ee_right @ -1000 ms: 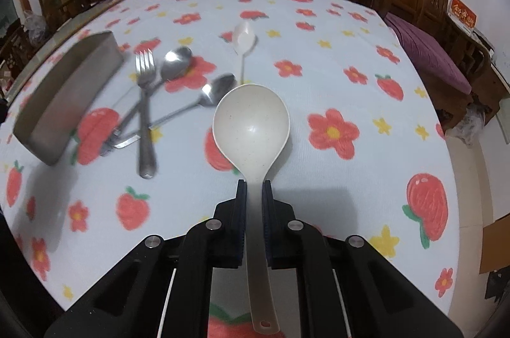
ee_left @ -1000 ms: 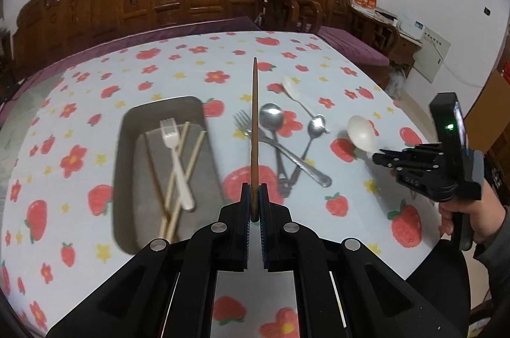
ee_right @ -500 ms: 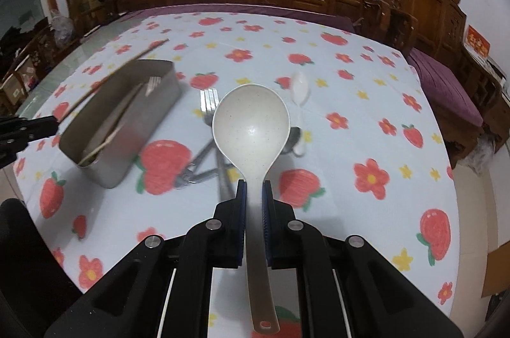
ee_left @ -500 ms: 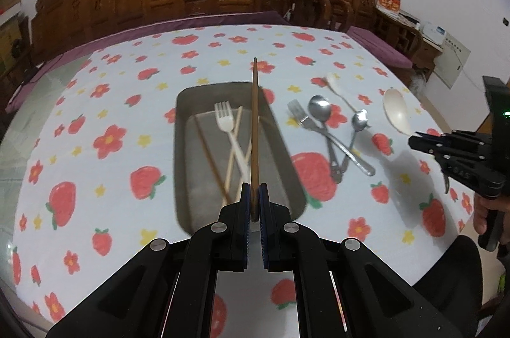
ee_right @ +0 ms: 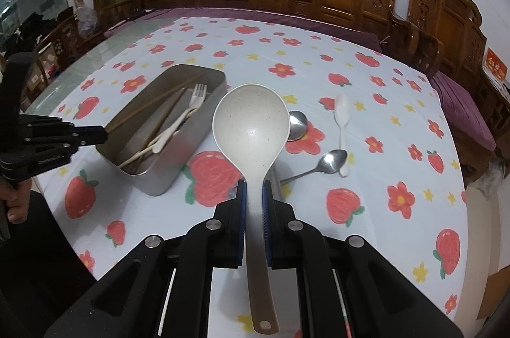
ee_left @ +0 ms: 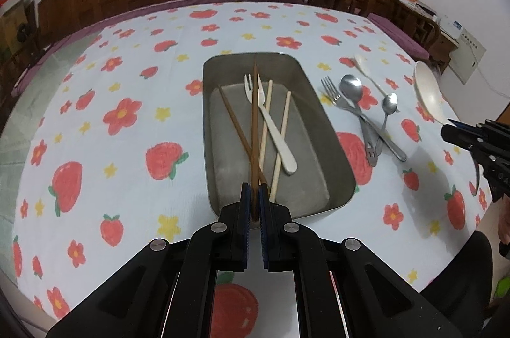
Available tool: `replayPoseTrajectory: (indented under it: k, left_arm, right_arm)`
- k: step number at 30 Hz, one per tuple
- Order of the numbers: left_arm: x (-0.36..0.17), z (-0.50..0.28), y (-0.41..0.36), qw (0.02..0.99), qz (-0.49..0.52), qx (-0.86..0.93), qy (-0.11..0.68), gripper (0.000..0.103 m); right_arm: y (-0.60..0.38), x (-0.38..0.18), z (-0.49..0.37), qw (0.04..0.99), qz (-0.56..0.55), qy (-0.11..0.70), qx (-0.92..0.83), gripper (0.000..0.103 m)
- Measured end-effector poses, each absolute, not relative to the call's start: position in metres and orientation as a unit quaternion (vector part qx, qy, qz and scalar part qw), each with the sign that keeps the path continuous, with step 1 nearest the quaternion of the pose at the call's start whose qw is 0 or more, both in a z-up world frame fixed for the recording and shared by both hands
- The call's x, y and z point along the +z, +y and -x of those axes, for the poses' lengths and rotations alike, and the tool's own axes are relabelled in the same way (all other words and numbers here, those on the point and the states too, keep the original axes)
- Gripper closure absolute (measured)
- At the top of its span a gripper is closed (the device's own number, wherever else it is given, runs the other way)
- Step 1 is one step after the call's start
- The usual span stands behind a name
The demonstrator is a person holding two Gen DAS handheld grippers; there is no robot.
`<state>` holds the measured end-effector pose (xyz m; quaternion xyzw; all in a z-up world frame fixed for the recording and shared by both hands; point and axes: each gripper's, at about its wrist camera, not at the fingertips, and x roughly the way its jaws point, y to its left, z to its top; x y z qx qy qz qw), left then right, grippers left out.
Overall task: Organize utensils
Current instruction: 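Lower the chopstick into the tray and open the left gripper while the right gripper holds the ladle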
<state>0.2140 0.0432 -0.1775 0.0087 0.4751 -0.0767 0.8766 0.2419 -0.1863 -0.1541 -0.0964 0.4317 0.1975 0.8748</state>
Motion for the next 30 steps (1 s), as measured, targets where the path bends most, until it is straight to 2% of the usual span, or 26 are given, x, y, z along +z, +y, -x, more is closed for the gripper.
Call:
replayPoseTrajectory:
  k: [13,17,20,28,30]
  left_arm:
    - [-0.176,-0.219,0.048,0.880,0.006,-0.081,0.468,0.098]
    - [-0.171,-0.218,0.052,0.883,0.007,-0.078,0.462,0.085]
    - [-0.163,-0.215,0.059,0.888,0.007,-0.076,0.454,0.085]
    - [-0.139,-0.203,0.084,0.901,0.005,-0.067,0.428,0.072]
    - [-0.133,-0.201,0.089,0.905,0.003,-0.065,0.421,0.063]
  right_arm:
    - [-0.159,-0.149,-0.236,0.871,0.101,0.429,0.218,0.092]
    - [-0.150,-0.146,-0.235,0.870,0.101,0.427,0.225,0.092]
    - [-0.143,-0.145,-0.236,0.869,0.098,0.426,0.232,0.092]
    - [-0.115,-0.149,-0.249,0.865,0.084,0.429,0.246,0.092]
    - [-0.108,-0.150,-0.254,0.864,0.079,0.430,0.249,0.092]
